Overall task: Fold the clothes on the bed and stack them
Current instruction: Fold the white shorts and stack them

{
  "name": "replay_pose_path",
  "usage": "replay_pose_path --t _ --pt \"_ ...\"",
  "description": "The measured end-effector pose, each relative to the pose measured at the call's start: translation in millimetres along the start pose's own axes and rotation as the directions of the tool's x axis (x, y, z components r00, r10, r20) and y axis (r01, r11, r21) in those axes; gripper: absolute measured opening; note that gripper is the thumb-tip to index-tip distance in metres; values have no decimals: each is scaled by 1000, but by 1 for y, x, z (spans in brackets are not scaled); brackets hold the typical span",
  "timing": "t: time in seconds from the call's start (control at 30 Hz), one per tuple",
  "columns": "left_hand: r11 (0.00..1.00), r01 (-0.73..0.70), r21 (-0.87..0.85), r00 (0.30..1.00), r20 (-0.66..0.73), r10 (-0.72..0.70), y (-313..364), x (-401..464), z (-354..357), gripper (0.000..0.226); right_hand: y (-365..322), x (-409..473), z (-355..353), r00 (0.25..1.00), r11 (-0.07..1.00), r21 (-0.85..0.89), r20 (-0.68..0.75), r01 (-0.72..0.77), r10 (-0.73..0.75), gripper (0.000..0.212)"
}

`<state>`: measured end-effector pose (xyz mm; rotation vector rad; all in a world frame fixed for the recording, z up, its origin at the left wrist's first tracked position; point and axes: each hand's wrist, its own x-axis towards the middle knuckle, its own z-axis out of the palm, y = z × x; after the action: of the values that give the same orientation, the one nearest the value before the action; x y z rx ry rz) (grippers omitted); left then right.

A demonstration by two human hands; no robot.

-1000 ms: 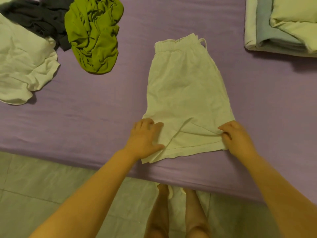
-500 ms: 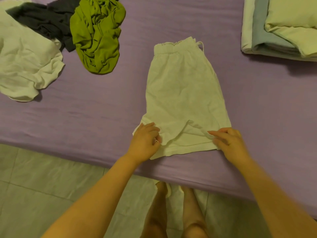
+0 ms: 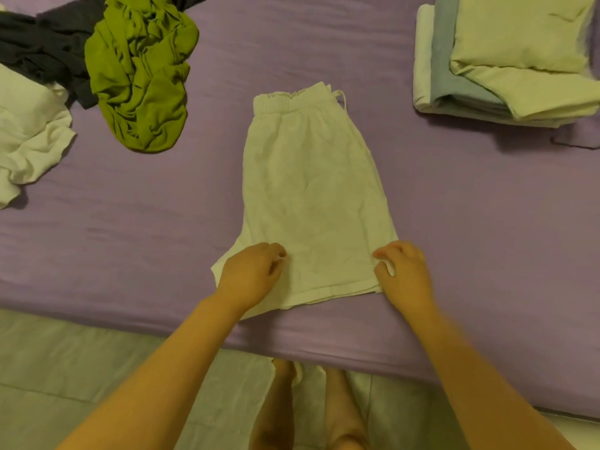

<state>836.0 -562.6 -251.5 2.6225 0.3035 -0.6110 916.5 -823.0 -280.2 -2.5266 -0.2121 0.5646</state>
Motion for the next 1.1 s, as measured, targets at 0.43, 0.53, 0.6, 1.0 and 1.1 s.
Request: replay_pose_path --t 0.43,0.53,0.6,1.0,1.1 --pt "922 -104 374 986 163 45 43 79 14 71 -6 44 -5 988 986 91 -50 -139 144 57" --pt "914 -115 389 988 140 64 38 91 6 70 -33 68 -5 987 955 253 2 -154 159 68" --pt "900 -118 419 986 154 57 28 101 -1 70 -37 78 -7 991 959 255 82 -123 105 67" --pt "942 -39 333 992 -100 76 -21 179 -67 52 -89 126 29 969 867 -436 156 241 -190 64" --pt "993 91 73 967 -244 -70 -28 203 -85 67 -105 142 35 983 906 -413 186 91 -14 79"
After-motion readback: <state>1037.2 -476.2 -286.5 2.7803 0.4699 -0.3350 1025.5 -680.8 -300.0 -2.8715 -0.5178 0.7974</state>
